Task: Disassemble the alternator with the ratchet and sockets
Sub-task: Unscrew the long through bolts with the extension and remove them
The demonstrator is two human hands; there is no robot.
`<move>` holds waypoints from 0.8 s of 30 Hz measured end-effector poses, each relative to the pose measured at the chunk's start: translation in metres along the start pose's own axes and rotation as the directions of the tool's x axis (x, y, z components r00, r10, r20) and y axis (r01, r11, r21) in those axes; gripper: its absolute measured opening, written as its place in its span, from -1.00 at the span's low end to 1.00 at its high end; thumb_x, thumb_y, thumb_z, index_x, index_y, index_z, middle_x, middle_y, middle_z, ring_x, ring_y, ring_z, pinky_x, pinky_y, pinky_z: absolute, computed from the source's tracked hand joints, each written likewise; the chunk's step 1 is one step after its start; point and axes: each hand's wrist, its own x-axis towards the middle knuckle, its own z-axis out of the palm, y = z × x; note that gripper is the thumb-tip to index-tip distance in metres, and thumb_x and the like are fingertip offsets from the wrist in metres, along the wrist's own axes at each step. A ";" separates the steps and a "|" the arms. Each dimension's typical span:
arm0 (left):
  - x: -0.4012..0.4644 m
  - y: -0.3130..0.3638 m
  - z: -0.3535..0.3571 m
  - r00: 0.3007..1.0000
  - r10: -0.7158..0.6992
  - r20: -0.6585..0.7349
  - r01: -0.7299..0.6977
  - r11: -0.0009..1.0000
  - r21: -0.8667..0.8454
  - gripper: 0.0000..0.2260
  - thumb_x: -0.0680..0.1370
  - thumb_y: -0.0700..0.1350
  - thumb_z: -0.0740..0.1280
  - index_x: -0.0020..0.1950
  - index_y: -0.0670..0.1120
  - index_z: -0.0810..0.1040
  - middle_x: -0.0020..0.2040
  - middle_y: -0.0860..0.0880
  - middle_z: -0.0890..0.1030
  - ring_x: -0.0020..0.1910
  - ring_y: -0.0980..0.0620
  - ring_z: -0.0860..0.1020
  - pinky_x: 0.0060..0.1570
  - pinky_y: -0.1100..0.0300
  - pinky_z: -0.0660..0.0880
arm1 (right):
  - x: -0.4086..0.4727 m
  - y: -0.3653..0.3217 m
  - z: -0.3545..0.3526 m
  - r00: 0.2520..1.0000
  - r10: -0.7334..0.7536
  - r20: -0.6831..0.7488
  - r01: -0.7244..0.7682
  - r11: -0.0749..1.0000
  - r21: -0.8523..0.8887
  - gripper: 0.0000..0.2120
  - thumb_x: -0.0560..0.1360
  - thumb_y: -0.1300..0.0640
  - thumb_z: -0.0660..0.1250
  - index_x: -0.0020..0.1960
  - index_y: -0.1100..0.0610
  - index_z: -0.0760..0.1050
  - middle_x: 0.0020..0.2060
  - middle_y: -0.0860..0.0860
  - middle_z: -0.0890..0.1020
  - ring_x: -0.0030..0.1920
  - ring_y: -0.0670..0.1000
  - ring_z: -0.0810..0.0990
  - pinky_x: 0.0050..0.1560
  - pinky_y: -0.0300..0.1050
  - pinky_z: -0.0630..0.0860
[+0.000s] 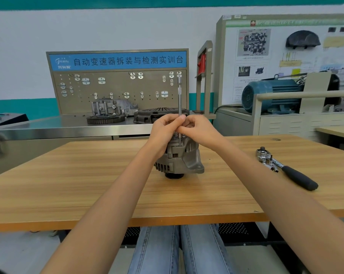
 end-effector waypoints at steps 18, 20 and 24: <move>-0.018 0.010 0.000 1.000 0.012 0.006 -0.013 0.985 0.173 -0.83 0.63 -0.14 0.23 0.08 0.03 0.60 0.05 0.03 0.66 0.11 0.07 0.60 0.04 0.23 0.56 | -0.003 -0.005 -0.008 0.994 -0.027 0.109 0.026 1.000 0.009 -0.76 0.55 0.11 0.29 -0.12 0.27 0.60 -0.23 0.14 0.60 -0.19 0.05 0.55 -0.03 -0.07 0.50; -0.021 0.011 0.001 1.000 0.000 0.003 -0.001 0.976 0.219 -0.81 0.64 -0.14 0.21 0.14 -0.02 0.60 0.08 -0.04 0.65 0.13 -0.01 0.60 0.09 0.14 0.57 | -0.002 -0.003 -0.007 0.994 -0.030 0.106 0.031 0.999 -0.007 -0.78 0.55 0.12 0.30 -0.11 0.26 0.60 -0.20 0.13 0.62 -0.16 0.03 0.58 -0.04 -0.10 0.52; -0.023 0.013 0.008 0.998 -0.061 -0.031 0.066 0.967 0.247 -0.76 0.65 -0.13 0.17 0.25 -0.06 0.55 0.10 -0.13 0.63 0.10 -0.10 0.59 0.08 0.04 0.57 | -0.001 0.001 -0.002 0.998 -0.034 0.059 0.035 0.999 -0.028 -0.93 0.53 0.15 0.31 -0.01 0.12 0.53 -0.24 -0.08 0.59 -0.22 -0.20 0.56 -0.21 -0.37 0.45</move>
